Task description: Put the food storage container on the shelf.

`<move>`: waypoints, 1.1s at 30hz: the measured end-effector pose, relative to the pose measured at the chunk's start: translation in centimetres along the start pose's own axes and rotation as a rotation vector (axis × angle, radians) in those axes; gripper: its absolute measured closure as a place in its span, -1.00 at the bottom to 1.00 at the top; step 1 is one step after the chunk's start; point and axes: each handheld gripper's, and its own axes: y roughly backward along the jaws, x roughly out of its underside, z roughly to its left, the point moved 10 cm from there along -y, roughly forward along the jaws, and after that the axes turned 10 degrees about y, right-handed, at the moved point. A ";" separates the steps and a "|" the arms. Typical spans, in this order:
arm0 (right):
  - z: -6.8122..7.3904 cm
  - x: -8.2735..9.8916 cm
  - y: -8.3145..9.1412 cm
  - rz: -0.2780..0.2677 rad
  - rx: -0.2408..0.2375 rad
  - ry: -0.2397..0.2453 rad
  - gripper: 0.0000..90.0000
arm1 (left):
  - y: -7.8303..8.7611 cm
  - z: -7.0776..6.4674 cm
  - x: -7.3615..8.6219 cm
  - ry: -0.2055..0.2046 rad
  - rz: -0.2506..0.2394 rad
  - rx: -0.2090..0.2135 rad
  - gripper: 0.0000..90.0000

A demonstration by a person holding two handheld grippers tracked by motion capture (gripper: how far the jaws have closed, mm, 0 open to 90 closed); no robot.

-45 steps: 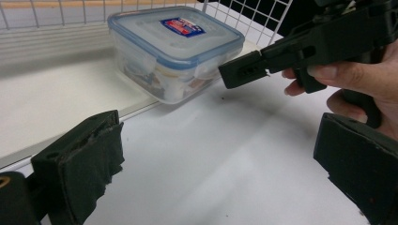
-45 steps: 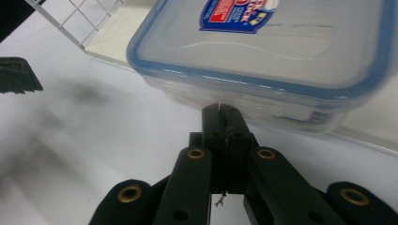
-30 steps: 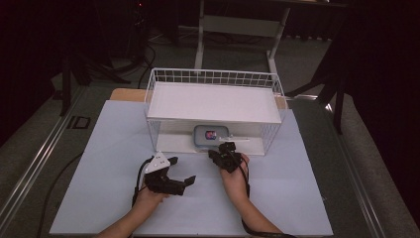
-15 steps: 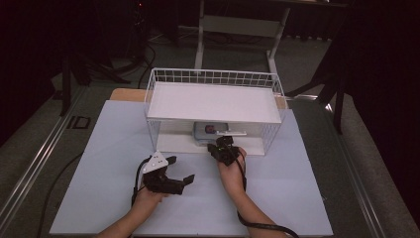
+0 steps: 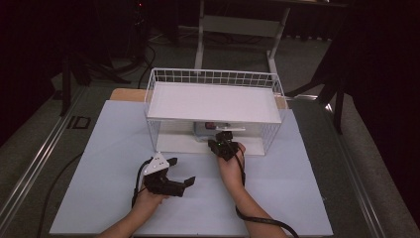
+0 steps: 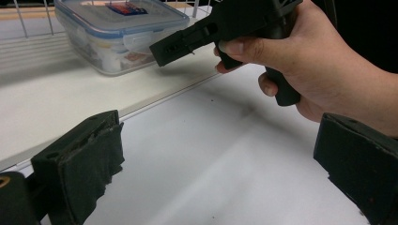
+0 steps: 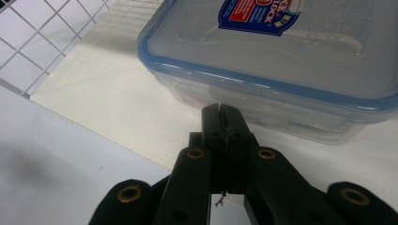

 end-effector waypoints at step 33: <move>3.2 0.7 8.2 -0.222 -0.121 0.133 -0.62 | 1.5 -0.8 -2.3 -0.086 -0.015 -0.034 -0.94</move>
